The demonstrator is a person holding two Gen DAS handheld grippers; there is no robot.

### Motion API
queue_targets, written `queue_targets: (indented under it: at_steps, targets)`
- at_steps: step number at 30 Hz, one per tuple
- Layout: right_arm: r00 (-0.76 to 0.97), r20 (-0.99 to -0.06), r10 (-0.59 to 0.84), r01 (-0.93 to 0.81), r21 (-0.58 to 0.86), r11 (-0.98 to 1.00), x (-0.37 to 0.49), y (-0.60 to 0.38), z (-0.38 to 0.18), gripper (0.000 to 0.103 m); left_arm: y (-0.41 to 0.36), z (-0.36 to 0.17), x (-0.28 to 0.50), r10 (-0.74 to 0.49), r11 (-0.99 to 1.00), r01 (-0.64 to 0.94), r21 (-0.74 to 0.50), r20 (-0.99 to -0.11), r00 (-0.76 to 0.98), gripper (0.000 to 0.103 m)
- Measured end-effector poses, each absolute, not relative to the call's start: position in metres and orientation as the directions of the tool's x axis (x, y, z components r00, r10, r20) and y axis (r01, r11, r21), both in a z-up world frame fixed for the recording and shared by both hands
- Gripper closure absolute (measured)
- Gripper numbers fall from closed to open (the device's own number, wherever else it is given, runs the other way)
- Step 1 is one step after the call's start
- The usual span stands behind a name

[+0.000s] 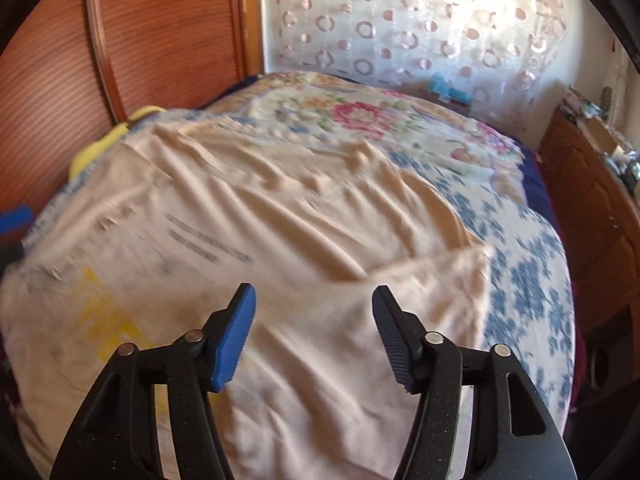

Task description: Fold small clothes

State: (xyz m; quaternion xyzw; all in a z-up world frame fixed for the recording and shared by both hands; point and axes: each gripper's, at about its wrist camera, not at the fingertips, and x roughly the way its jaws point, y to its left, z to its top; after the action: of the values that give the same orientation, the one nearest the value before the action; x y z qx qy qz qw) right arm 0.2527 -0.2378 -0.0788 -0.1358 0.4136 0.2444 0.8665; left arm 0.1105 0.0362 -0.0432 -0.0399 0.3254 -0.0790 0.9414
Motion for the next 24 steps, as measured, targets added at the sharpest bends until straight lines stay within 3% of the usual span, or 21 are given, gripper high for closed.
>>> queue_targets:
  at_steps: [11,24]
  targets:
    - [0.538,-0.792,0.288,-0.490,-0.016,0.872,0.259,-0.258,-0.104,0.036,0.095,-0.030,0.154,-0.120,0.993,0.085,-0.087,-0.630,0.768,0.033]
    - [0.537,-0.793,0.287,-0.480,-0.008,0.877,0.259,-0.260,-0.105,0.027,0.142,-0.066,0.218,-0.071,0.996,0.011,-0.087,-0.721,0.690,0.033]
